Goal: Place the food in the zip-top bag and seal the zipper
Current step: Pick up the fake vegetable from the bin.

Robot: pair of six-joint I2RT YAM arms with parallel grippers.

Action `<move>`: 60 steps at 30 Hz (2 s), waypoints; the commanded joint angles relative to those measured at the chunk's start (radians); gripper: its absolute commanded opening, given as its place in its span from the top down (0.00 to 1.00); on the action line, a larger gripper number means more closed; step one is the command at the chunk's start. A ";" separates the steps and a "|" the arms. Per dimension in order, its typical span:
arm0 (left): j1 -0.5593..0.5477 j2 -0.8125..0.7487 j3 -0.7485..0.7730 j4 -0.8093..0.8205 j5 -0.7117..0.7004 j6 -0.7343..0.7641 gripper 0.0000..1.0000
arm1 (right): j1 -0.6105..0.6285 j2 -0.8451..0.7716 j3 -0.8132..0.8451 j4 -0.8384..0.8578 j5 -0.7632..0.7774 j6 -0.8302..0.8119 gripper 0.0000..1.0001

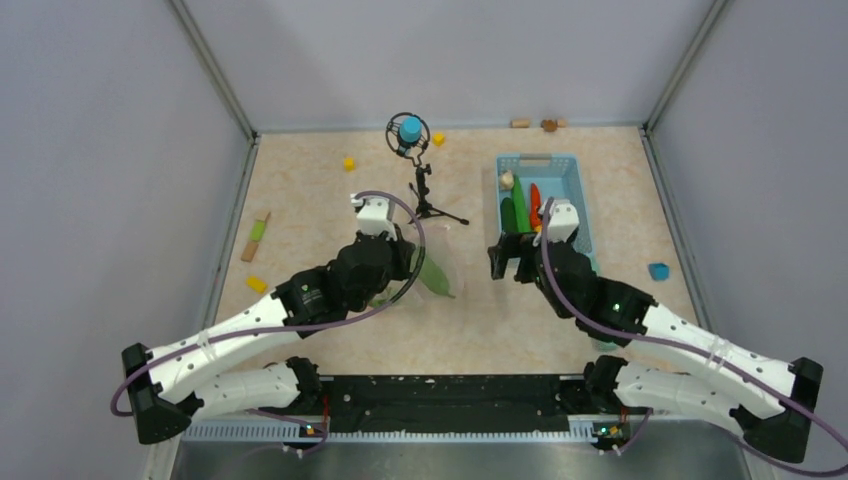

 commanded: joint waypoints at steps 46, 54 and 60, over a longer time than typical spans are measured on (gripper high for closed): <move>0.070 0.039 -0.046 0.002 0.060 0.050 1.00 | -0.775 0.646 0.218 -0.036 -0.361 -0.163 0.59; 0.071 0.015 -0.074 0.021 0.117 0.059 1.00 | -0.775 0.391 0.139 0.011 -0.427 -0.175 0.71; 0.070 0.014 -0.076 0.012 0.119 0.055 1.00 | -0.774 0.170 0.037 0.132 -0.828 -0.204 0.73</move>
